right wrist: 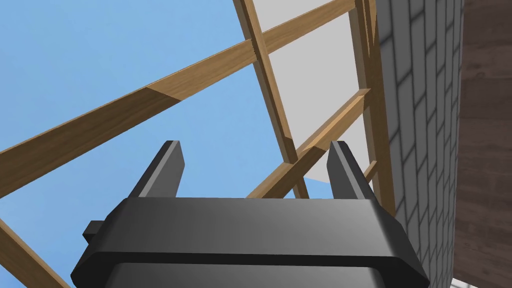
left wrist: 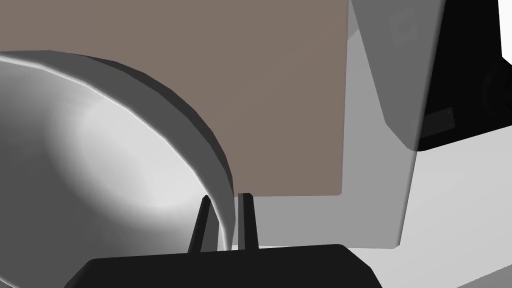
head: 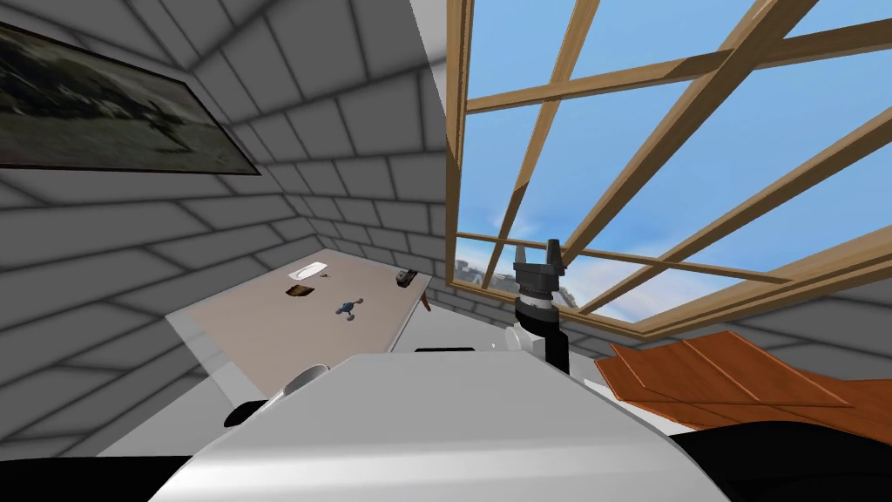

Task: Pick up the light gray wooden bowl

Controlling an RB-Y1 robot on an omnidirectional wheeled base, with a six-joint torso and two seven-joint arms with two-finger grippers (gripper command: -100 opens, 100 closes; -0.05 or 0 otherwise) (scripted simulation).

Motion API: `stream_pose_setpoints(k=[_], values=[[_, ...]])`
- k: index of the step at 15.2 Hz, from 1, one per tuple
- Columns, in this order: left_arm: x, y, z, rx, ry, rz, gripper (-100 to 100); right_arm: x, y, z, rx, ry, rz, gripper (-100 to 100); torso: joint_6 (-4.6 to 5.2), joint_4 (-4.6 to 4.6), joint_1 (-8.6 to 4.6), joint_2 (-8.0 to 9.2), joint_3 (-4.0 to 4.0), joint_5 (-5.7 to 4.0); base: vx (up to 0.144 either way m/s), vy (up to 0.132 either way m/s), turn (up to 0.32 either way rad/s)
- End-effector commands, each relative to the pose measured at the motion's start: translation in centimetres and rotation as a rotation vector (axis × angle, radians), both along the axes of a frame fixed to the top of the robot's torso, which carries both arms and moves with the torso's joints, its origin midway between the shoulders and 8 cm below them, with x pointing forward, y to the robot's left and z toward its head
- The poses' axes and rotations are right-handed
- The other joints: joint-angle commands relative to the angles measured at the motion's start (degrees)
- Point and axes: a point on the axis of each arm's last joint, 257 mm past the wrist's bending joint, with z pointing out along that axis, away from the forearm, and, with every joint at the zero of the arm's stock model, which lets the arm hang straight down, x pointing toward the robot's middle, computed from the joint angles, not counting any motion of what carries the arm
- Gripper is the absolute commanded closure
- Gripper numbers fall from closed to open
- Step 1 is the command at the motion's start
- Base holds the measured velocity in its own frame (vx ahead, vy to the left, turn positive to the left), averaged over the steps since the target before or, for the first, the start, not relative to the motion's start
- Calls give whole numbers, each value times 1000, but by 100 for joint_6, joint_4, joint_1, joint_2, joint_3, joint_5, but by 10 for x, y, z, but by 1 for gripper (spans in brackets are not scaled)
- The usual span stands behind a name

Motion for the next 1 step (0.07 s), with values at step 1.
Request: stream_pose_setpoints(k=[1], values=[[0, 0, 0, 0, 0, 0, 100, 0, 0, 0, 0, 0, 0, 0, 0, 0, 0, 0, 0, 0, 2, -23, -11]])
